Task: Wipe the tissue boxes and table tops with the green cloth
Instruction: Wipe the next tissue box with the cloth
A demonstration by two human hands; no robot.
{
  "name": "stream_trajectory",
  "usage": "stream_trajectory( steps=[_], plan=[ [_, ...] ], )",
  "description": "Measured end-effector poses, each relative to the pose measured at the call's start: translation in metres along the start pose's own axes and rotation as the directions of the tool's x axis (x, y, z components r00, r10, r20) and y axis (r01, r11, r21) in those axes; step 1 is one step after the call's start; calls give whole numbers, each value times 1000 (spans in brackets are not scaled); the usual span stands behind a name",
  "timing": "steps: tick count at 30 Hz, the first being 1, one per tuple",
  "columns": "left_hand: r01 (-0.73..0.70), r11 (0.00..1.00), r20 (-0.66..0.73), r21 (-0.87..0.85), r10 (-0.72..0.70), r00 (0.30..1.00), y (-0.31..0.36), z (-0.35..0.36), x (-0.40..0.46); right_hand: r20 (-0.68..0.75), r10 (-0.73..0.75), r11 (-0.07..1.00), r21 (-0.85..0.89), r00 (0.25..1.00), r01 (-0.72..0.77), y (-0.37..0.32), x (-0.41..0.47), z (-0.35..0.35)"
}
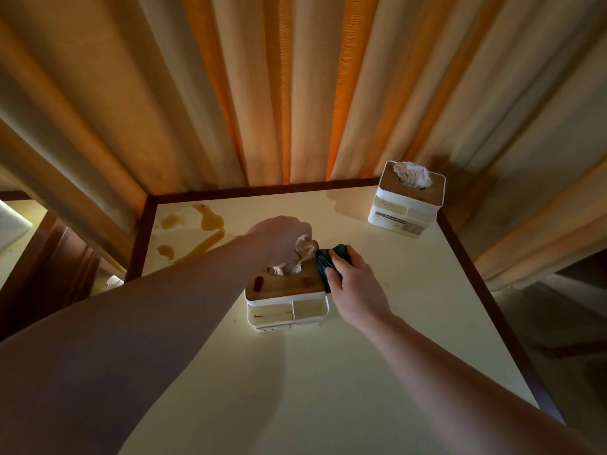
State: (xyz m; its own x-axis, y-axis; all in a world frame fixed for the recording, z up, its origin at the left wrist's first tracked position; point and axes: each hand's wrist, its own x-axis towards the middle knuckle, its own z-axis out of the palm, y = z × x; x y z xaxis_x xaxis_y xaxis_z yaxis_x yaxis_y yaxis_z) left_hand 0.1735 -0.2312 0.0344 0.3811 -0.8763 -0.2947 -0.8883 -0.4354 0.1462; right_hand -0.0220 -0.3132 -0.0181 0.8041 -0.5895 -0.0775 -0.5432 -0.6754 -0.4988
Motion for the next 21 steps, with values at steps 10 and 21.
stream_trajectory(
  steps=[10, 21],
  plan=[
    [135, 987, 115, -90, -125, 985, -8, 5, 6, -3, 46, 999, 23, 999, -46, 20, -15, -5],
    [226, 963, -38, -149, -234, 971, -8, 36, -12, -35, 48, 999, -20, 998, -49, 9, -2, -12]
  ],
)
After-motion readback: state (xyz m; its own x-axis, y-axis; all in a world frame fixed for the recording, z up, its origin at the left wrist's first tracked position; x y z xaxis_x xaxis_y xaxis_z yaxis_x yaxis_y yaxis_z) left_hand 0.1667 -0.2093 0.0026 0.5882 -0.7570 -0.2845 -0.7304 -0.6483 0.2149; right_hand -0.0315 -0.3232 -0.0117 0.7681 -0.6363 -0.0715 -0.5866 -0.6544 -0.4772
